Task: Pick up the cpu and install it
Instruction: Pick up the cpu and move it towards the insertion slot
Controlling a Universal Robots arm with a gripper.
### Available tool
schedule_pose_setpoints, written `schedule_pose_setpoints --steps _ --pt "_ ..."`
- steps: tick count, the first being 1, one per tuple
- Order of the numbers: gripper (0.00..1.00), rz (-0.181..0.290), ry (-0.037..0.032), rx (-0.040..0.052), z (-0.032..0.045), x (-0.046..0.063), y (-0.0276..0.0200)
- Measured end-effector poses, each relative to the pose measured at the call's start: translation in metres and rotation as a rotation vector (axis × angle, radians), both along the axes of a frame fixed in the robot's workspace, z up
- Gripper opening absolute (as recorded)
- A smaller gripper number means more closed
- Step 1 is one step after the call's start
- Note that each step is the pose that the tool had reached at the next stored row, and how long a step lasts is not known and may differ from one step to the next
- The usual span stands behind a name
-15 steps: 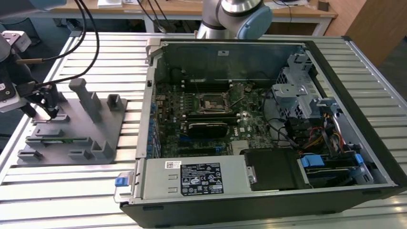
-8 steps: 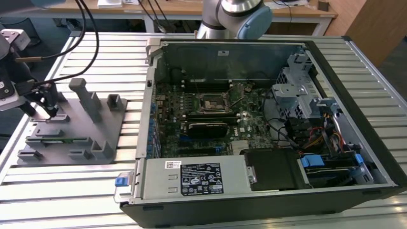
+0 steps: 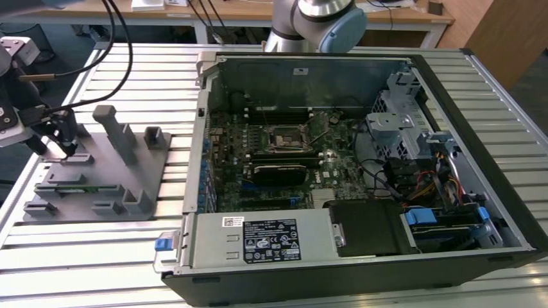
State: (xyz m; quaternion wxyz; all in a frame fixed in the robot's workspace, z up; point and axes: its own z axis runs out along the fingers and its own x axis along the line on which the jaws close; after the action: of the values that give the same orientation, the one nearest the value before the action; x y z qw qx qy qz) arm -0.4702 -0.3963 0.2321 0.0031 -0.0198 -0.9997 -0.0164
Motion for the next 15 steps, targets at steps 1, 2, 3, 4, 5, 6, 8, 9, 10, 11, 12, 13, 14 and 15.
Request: schedule_pose_setpoints --steps 1,2,3,4,5,6,8,9,10,11,12,13,14,15 --pt "0.53 0.0 0.0002 -0.0001 0.0003 0.0 0.0" --pt "0.53 0.0 0.0 0.0 0.0004 0.0 0.0" --pt "0.53 0.0 0.0001 -0.0001 0.0016 0.0 0.0" --pt "0.53 0.0 0.0001 -0.0001 0.0025 0.0 0.0" --pt "0.53 0.0 0.0001 -0.0001 0.0026 0.0 0.0" --pt "0.53 0.0 0.0001 -0.0001 0.0028 0.0 0.0" --pt "0.53 0.0 0.0002 -0.0001 0.0033 0.0 0.0" --pt "0.53 0.0 0.0002 -0.0002 0.0035 0.0 0.0" --pt "0.53 0.0 0.0002 -0.0001 0.0038 0.0 0.0" --pt "0.53 0.0 0.0001 0.0 0.004 0.0 0.0" --pt "0.53 0.0 0.0001 0.0 0.0042 0.0 0.0" --pt "0.53 0.0 0.0 0.0 0.0045 0.0 0.0" --pt "0.53 0.0 0.0001 -0.0001 0.0048 0.0 0.0" --pt "0.53 0.0 0.0001 -0.0001 0.0051 0.0 0.0"
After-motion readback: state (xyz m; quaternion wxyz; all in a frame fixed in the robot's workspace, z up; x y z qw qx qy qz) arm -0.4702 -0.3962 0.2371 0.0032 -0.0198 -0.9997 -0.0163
